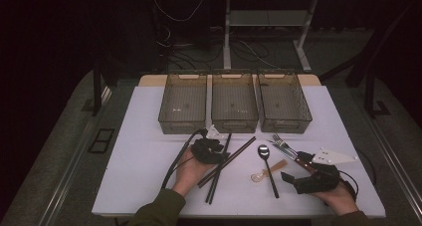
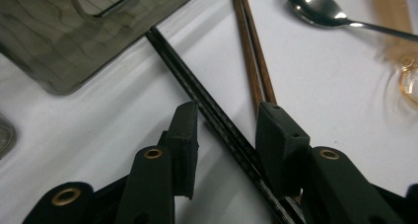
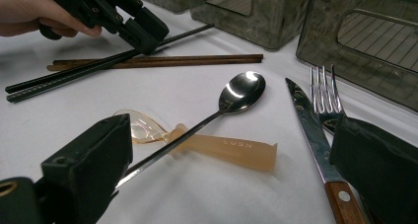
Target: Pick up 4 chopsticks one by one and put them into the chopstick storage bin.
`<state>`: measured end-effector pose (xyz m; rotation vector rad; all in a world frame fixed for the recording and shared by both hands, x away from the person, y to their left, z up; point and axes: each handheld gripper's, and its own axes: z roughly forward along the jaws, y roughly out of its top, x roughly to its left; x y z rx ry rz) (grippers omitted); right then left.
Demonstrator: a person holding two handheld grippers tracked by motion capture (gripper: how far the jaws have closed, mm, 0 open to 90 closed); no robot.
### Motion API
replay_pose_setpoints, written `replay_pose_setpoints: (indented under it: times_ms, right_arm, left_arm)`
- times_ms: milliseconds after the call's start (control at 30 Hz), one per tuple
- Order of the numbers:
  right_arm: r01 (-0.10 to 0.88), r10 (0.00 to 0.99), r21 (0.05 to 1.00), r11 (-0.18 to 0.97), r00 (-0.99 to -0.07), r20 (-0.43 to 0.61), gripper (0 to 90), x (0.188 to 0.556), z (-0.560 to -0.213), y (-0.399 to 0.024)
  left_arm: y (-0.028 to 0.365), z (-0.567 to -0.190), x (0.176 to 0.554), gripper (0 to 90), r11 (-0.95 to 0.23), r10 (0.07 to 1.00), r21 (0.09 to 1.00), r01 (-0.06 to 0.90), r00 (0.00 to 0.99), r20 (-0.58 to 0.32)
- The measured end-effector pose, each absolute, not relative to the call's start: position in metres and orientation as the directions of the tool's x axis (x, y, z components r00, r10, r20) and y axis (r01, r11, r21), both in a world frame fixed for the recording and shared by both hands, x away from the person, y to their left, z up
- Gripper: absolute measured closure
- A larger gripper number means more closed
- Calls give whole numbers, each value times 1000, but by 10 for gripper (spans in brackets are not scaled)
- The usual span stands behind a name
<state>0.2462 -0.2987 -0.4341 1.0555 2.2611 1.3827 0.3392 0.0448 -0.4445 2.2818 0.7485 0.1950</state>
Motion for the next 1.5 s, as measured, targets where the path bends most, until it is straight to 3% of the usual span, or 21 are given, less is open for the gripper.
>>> replay_pose_setpoints:
  times_ms: [967, 1167, 1367, 1500]
  right_arm:
    - [435, 713, 858, 271, -690, 125, 29, 246, -434, -299]
    - [436, 712, 858, 271, -691, 126, 29, 246, -434, -299]
    - [436, 712, 858, 271, -690, 126, 29, 246, -434, -299]
    - [436, 712, 858, 271, -691, 126, 29, 246, -434, -299]
  left_arm:
    - [47, -443, 342, 745, -625, 558, 659, 419, 830, 1]
    - [49, -443, 344, 830, -628, 553, 660, 412, 833, 6]
    - [50, -443, 344, 832, -630, 551, 659, 412, 834, 5]
    - [52, -442, 345, 753, -618, 561, 661, 426, 828, -9]
